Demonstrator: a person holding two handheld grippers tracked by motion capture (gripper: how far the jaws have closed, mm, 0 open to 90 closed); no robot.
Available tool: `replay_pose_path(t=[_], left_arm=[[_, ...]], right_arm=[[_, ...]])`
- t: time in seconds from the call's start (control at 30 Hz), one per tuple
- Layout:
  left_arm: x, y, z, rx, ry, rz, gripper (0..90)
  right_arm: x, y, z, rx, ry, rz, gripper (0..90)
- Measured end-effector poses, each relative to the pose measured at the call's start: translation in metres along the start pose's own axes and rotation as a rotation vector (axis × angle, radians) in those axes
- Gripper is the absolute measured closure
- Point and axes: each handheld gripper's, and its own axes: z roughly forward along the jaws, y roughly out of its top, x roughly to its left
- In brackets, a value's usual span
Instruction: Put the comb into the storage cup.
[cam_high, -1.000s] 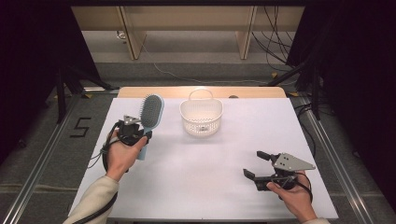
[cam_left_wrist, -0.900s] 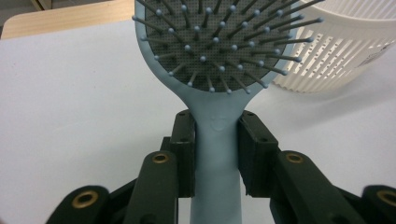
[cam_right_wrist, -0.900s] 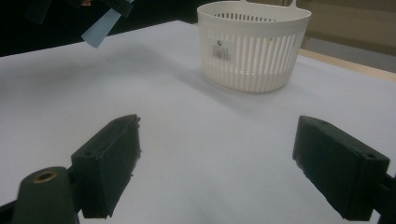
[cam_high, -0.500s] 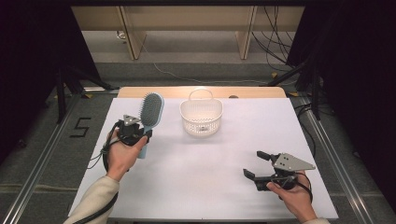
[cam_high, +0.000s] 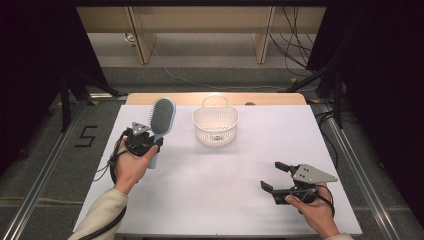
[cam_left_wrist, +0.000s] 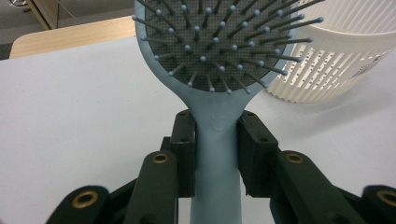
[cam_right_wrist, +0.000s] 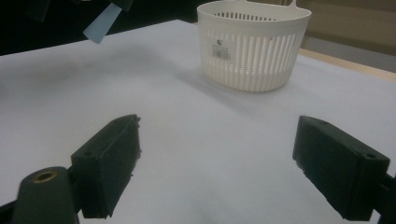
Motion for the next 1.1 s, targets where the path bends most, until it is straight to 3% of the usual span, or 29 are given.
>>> replay_pose_path(t=[0.33,1.1], left_arm=[[0.0002,0.0004,-0.0004,-0.017,-0.013,-0.007,69.8],[-0.0030,0.0015,-0.0019,-0.080,-0.014,0.023,69.8]], right_arm=[[0.0001,0.0000,0.0000,0.000,0.000,0.000,15.6],[-0.0002,0.0001,-0.0003,-0.002,-0.002,0.001,15.6]])
